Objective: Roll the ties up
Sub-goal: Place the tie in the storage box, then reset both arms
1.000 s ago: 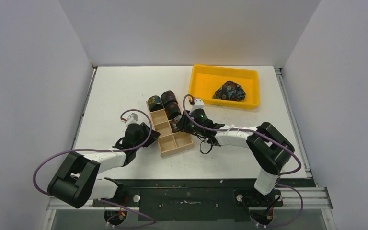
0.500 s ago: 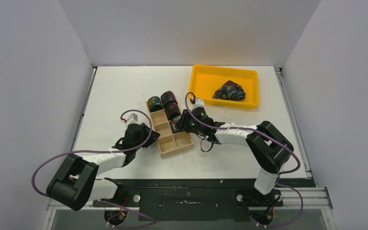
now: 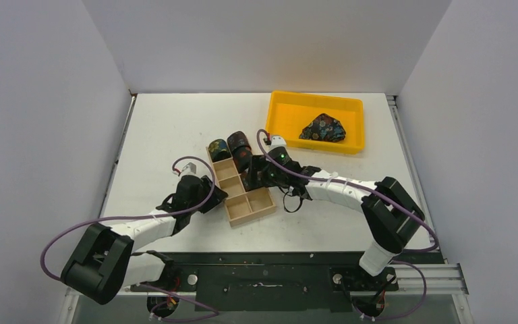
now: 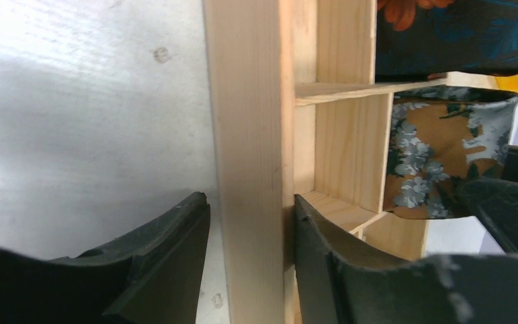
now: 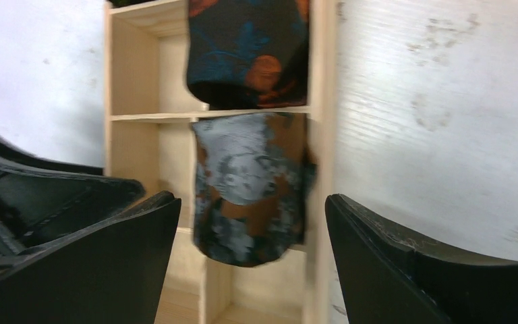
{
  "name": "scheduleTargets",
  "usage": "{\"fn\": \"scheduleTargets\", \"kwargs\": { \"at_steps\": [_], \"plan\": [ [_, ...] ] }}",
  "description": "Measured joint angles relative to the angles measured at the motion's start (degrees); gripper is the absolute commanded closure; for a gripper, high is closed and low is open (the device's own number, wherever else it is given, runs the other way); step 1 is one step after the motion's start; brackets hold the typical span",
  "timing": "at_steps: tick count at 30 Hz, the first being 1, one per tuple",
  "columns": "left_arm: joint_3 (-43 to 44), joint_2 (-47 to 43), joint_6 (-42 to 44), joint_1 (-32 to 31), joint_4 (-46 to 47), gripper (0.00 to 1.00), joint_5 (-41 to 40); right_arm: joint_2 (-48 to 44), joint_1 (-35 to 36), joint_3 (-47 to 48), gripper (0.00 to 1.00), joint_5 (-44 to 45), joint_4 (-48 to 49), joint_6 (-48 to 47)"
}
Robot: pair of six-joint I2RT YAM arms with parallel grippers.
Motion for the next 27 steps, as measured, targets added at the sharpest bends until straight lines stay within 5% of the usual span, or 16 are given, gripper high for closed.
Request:
{"fn": "scheduleTargets", "kwargs": {
  "at_steps": [9, 16, 21, 27],
  "plan": [
    [0.7, -3.4, 0.4, 0.0, -7.3, 0.43, -0.5, -3.6, -3.0, 0.0, 0.1, 1.3, -6.9, -3.0],
    [1.5, -10.1, 0.9, 0.0, -13.0, 0.02, -0.2, -7.9, -3.4, 0.0, 0.09, -0.2, -6.7, -3.7],
    [6.2, -17.6, 1.9, 0.0, -21.5, 0.04, -1.2, -15.8, -4.8, -2.8, 0.08, 0.3, -5.2, -5.0],
    [14.3, -23.4, 1.8, 0.1, -34.7, 0.03, -10.2, -35.8, -5.6, -15.0, 0.05, 11.2, -1.9, -6.8]
  ]
}}
